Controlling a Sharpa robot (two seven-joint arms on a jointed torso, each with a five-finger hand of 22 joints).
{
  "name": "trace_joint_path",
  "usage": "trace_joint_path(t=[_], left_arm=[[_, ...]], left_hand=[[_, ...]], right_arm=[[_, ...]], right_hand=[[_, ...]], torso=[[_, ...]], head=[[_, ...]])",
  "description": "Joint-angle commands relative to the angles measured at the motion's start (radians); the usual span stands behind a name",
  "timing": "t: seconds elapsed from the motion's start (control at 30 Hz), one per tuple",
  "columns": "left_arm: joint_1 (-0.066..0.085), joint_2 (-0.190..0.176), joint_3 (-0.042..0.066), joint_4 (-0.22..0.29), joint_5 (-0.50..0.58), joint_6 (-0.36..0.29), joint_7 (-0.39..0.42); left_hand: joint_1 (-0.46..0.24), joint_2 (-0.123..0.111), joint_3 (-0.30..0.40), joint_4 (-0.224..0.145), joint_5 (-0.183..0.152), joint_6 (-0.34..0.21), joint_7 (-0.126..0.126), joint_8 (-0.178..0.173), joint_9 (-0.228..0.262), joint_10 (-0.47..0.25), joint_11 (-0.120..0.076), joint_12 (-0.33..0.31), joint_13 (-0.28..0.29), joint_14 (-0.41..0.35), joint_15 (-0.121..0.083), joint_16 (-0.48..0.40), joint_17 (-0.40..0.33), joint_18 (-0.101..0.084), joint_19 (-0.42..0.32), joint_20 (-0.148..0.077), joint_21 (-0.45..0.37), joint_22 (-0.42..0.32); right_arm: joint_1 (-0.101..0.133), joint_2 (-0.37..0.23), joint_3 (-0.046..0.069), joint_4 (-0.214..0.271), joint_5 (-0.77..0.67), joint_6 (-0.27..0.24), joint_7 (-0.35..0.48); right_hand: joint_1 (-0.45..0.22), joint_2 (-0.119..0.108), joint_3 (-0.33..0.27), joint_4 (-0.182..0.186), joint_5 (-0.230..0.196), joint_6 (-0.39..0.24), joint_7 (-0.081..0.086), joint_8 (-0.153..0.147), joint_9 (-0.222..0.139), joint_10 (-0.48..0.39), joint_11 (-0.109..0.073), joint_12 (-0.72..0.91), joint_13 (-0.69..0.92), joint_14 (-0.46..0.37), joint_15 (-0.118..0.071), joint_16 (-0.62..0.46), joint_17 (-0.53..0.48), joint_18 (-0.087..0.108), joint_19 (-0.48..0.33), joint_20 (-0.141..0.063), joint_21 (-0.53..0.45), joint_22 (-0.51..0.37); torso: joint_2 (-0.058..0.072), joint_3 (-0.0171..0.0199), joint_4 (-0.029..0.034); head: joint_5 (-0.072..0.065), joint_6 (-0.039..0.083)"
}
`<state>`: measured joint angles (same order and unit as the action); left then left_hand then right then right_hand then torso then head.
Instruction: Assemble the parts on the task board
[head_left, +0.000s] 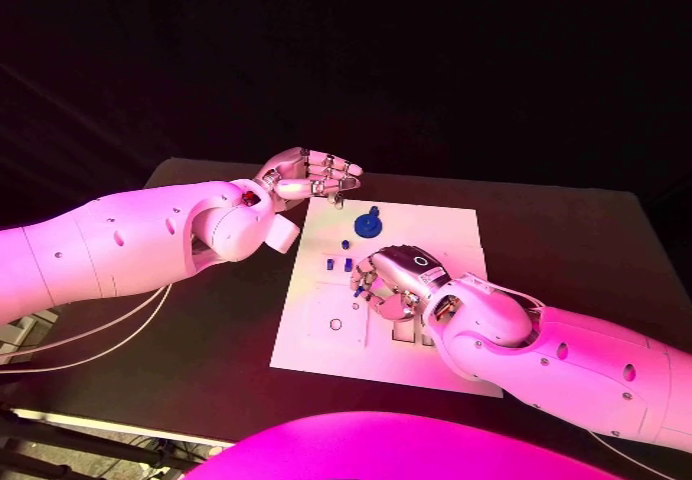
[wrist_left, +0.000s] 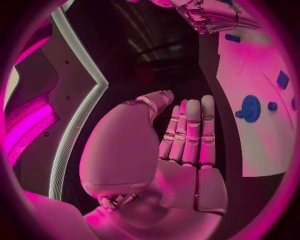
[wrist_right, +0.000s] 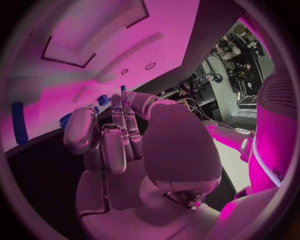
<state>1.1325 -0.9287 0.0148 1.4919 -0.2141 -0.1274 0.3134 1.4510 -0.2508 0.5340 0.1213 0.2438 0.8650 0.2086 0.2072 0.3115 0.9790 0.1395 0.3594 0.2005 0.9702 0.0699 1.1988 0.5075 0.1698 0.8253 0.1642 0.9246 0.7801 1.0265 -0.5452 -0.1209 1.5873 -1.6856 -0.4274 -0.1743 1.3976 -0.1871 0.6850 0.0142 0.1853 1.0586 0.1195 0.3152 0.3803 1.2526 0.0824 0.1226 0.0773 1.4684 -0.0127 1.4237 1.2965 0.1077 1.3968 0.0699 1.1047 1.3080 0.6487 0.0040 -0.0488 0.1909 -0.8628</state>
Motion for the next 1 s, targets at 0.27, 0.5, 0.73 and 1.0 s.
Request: trace_joint_path(t=[0.27, 0.5, 0.73, 1.0], left_arm=[[0.001, 0.003, 0.001, 0.000, 0.013, 0.005, 0.005], [0.001, 0.002, 0.001, 0.000, 0.014, 0.008, 0.003], [0.001, 0.001, 0.001, -0.002, 0.014, 0.011, 0.000], [0.001, 0.000, 0.001, -0.003, 0.013, 0.015, -0.003]], left_hand=[[-0.001, 0.002, -0.006, 0.002, 0.006, -0.009, -0.002, 0.001, -0.001, -0.006, 0.001, 0.004, 0.002, -0.006, 0.000, -0.007, -0.001, 0.012, -0.004, 0.002, -0.003, -0.001], [0.000, 0.003, -0.006, 0.002, 0.006, -0.010, -0.002, 0.001, -0.002, -0.007, 0.001, 0.005, 0.003, -0.007, 0.001, -0.007, -0.001, 0.012, -0.004, 0.003, -0.003, -0.001], [0.000, 0.003, -0.006, 0.002, 0.006, -0.010, -0.002, 0.001, -0.002, -0.007, 0.001, 0.005, 0.003, -0.007, 0.001, -0.007, -0.001, 0.012, -0.004, 0.003, -0.003, -0.001], [0.000, 0.003, -0.007, 0.002, 0.006, -0.012, -0.001, 0.001, -0.002, -0.009, 0.002, 0.006, 0.003, -0.008, 0.002, -0.007, -0.001, 0.012, -0.005, 0.003, -0.004, -0.002]], right_arm=[[-0.009, 0.007, -0.003, 0.005, -0.027, 0.070, -0.022], [-0.012, 0.009, -0.004, 0.004, -0.032, 0.082, -0.034], [-0.013, 0.011, -0.004, -0.001, -0.039, 0.086, -0.042], [-0.016, 0.015, -0.004, -0.010, -0.046, 0.086, -0.052]], right_hand=[[-0.011, 0.003, 0.006, 0.000, -0.001, 0.003, 0.007, 0.003, 0.002, 0.034, -0.025, -0.005, 0.001, 0.052, -0.007, 0.000, -0.003, -0.018, 0.002, 0.003, -0.008, 0.072], [-0.011, 0.003, 0.006, 0.000, -0.001, 0.003, 0.007, 0.003, 0.002, 0.034, -0.025, -0.005, 0.001, 0.052, -0.007, 0.000, -0.003, -0.018, 0.002, 0.003, -0.008, 0.072], [-0.013, 0.003, 0.006, -0.001, -0.002, 0.002, 0.008, 0.002, 0.002, 0.035, -0.025, -0.006, 0.001, 0.051, -0.007, 0.000, -0.003, -0.018, 0.002, 0.004, -0.007, 0.072], [-0.013, 0.004, 0.007, -0.002, -0.002, 0.002, 0.008, 0.002, 0.003, 0.035, -0.025, -0.007, 0.001, 0.051, -0.007, 0.000, -0.003, -0.018, 0.002, 0.004, -0.007, 0.073]], torso=[[0.000, 0.0015, 0.0015], [-0.001, 0.0006, 0.0001], [-0.001, 0.0001, 0.0015], [0.000, 0.0009, 0.0016]], head=[[0.010, -0.010], [0.010, -0.010], [0.008, -0.010], [0.007, -0.010]])
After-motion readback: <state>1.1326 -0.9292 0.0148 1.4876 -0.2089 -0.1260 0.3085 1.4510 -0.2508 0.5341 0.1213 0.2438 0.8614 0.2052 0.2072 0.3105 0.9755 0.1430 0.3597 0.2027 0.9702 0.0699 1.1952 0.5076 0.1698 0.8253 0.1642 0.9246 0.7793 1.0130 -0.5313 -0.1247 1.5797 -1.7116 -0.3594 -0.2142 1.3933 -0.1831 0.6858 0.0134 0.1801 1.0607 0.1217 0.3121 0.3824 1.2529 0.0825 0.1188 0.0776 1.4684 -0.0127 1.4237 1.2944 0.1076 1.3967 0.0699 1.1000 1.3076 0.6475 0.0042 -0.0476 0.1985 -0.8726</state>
